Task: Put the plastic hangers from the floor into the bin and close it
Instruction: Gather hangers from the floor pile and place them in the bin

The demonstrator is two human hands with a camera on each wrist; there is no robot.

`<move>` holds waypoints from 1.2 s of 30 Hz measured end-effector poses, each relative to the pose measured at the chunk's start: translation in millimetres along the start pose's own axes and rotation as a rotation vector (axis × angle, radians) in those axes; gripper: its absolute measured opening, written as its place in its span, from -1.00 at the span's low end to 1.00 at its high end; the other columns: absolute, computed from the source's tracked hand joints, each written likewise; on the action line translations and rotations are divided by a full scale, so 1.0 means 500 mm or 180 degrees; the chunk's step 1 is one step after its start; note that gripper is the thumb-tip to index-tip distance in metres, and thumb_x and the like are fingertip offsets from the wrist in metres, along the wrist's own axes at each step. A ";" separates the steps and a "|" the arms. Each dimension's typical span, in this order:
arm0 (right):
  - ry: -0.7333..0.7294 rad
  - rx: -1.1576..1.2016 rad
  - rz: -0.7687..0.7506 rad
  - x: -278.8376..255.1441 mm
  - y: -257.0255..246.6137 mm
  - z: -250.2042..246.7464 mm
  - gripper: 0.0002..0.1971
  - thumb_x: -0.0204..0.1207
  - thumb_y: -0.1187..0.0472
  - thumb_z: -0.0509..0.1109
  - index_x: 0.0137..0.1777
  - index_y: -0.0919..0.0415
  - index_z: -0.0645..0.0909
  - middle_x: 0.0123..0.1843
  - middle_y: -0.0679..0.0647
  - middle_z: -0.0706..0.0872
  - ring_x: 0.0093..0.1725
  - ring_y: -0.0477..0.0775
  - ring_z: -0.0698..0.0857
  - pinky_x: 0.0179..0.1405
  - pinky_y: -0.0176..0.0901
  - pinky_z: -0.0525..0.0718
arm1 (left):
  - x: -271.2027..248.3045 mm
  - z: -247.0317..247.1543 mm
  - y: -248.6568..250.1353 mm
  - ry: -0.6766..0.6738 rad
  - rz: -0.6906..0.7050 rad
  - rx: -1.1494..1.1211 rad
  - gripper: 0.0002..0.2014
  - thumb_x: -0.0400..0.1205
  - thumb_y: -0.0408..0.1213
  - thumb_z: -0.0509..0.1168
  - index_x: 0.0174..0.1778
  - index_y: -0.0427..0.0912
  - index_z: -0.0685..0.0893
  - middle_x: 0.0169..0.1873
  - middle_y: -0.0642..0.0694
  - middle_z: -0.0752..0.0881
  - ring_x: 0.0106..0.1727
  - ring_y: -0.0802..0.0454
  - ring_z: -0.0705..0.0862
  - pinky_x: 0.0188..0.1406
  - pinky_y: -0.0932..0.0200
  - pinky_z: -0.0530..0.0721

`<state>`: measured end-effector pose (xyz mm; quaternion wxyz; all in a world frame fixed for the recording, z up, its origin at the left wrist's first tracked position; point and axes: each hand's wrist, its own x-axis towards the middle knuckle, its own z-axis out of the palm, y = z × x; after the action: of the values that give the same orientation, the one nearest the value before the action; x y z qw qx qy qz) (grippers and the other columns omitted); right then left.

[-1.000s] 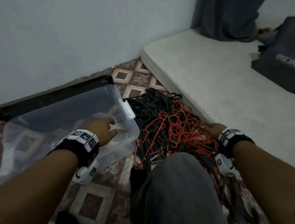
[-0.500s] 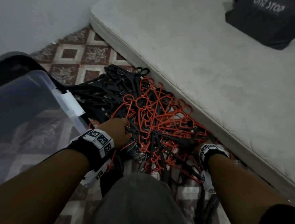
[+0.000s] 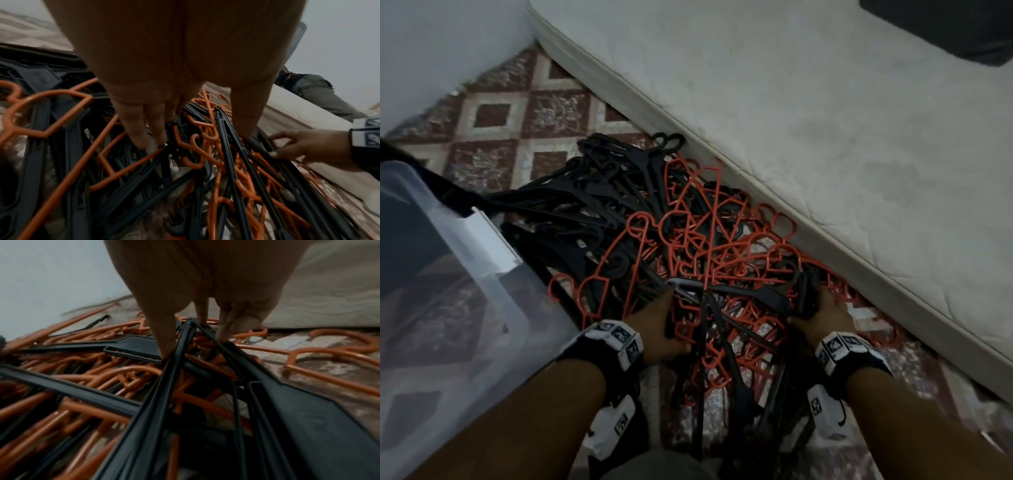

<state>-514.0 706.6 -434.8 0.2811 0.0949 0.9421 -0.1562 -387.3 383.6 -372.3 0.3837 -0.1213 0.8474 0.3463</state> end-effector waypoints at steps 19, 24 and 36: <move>-0.0204 0.0554 0.0150 0.029 0.014 -0.023 -0.20 0.17 -0.09 0.74 0.34 0.31 0.59 0.27 0.31 0.69 0.20 0.31 0.69 0.24 0.10 0.69 | 0.014 0.003 0.062 -0.0200 0.0140 0.0171 -0.52 0.53 0.04 0.45 0.36 0.27 0.52 0.67 0.00 -0.05 0.41 -0.19 0.56 0.24 -0.01 0.66; -0.0164 0.1306 0.0098 0.028 0.035 -0.035 -0.32 0.18 0.10 0.77 0.26 0.27 0.57 0.10 0.22 0.74 -0.05 0.20 0.76 -0.02 0.01 0.73 | -0.001 -0.013 0.085 -0.0051 0.0463 -0.0551 -0.71 0.59 0.03 0.40 0.23 0.15 0.63 0.14 0.12 0.62 0.17 0.04 0.67 0.22 -0.02 0.67; -0.0450 0.1981 -0.0458 0.021 0.004 -0.051 -0.55 0.40 0.49 0.56 0.29 0.33 0.61 -0.20 0.13 0.72 -0.30 -0.01 0.68 -0.30 -0.42 0.64 | -0.008 -0.022 0.102 0.0437 0.0591 -0.0822 -0.53 0.59 -0.11 0.40 0.32 0.29 0.34 -0.22 0.01 0.68 -0.13 -0.08 0.73 -0.02 -0.11 0.73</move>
<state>-535.0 718.1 -421.0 0.2916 0.0983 0.8316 -0.4623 -414.8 413.0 -339.0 0.2725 -0.1143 0.8277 0.4771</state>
